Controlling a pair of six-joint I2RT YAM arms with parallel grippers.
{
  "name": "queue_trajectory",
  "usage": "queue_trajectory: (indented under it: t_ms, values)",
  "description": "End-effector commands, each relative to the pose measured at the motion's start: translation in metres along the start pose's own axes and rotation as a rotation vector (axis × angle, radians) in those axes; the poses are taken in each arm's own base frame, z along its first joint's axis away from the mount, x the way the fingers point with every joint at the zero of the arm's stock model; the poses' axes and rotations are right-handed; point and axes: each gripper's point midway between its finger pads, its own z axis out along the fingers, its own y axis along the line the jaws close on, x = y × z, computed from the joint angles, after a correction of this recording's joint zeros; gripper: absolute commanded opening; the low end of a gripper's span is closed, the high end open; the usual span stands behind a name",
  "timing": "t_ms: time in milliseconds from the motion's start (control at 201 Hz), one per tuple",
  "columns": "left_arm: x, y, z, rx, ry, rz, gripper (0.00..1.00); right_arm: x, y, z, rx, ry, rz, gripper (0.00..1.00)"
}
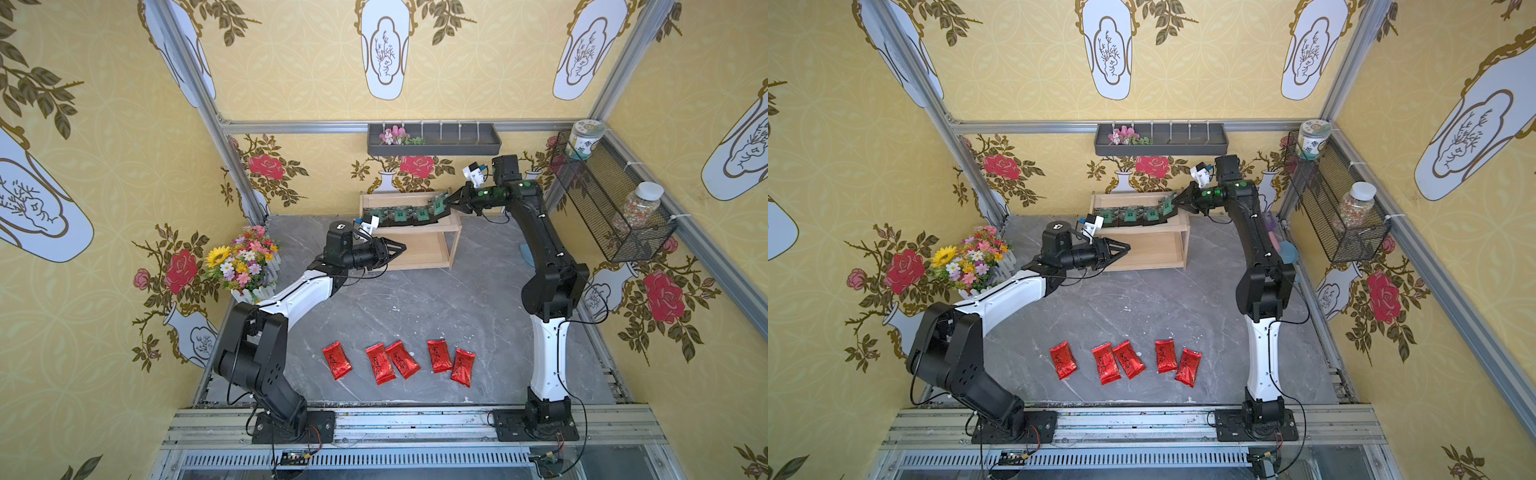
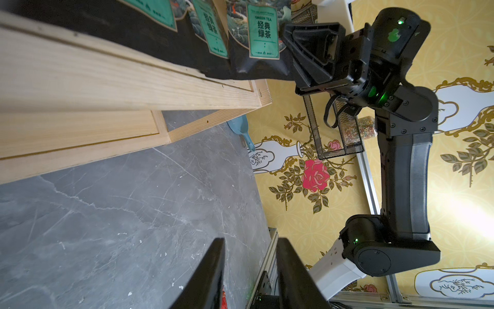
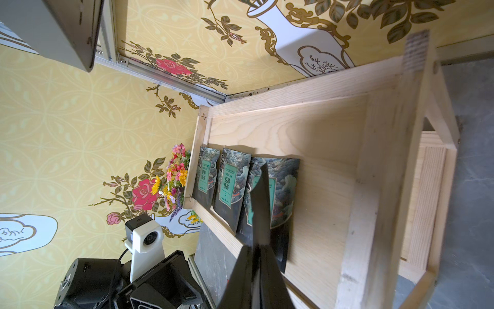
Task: Place the tea bags on the shelf by color
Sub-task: Place the tea bag on the shelf.
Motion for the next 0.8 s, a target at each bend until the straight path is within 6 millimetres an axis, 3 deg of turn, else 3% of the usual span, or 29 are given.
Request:
queue_trajectory:
  t_ms: [0, 234, 797]
  values:
    - [0.002, 0.002, 0.001, 0.008, 0.008, 0.013, 0.38, -0.001, -0.002, 0.001, 0.004, -0.001, -0.009, 0.17]
    - [0.002, 0.001, 0.001, 0.011, 0.007, 0.013, 0.38, 0.000, -0.014, 0.003, 0.033, 0.003, 0.000, 0.21]
    - [0.003, 0.004, 0.001, 0.009, 0.008, 0.008, 0.38, -0.001, -0.026, -0.001, 0.096, -0.014, 0.003, 0.16]
